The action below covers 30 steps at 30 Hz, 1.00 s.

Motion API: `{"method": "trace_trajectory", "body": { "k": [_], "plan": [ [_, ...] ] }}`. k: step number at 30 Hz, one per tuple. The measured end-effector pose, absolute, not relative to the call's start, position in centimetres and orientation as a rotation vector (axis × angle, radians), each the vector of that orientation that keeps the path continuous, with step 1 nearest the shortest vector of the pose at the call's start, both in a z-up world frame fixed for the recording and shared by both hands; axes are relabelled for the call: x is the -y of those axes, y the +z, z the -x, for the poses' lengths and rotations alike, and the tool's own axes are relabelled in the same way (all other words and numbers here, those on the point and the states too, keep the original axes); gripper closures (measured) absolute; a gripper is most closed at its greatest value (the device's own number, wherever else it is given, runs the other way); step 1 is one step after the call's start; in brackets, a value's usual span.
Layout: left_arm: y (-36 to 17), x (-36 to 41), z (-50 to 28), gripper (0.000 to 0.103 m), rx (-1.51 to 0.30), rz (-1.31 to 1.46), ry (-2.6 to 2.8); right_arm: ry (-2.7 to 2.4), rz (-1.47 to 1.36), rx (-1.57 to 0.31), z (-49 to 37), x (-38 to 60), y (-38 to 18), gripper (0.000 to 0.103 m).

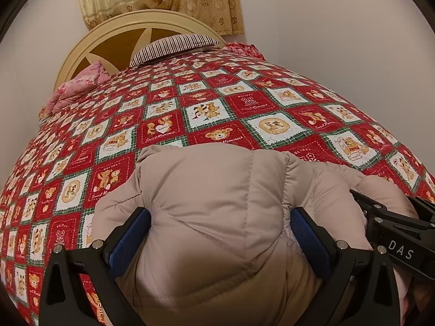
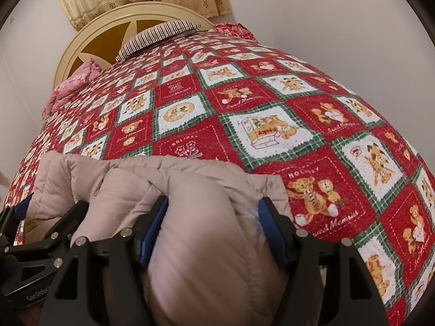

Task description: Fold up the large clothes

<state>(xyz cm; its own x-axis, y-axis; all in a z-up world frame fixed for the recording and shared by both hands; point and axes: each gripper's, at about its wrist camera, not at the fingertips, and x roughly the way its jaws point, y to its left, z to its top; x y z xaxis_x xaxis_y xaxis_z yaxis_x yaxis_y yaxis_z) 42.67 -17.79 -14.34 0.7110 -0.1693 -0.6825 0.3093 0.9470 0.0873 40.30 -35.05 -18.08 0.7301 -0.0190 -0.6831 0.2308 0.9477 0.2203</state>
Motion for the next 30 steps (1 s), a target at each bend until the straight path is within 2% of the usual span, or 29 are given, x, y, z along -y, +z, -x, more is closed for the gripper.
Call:
{"method": "trace_trajectory", "body": {
  "k": [9,17,24,30],
  "plan": [
    [-12.1,11.2,-37.7,0.001,-0.700,-0.037,-0.331,-0.097,-0.358,-0.746,-40.1,35.7,-18.3,0.031],
    [-15.4,5.4,-34.8,0.001,-0.794,0.163,-0.431,0.037,-0.510,-0.747,-39.6,37.9,-18.2,0.028],
    [-16.8,4.8,-35.2,0.001,-0.845,0.240,-0.514,0.170,-0.564,-0.790,-38.6,39.6,-17.7,0.028],
    [-17.4,4.5,-35.7,0.001,-0.867,0.287,-0.566,0.313,-0.638,-0.771,-36.9,41.6,-17.9,0.018]
  ]
}}
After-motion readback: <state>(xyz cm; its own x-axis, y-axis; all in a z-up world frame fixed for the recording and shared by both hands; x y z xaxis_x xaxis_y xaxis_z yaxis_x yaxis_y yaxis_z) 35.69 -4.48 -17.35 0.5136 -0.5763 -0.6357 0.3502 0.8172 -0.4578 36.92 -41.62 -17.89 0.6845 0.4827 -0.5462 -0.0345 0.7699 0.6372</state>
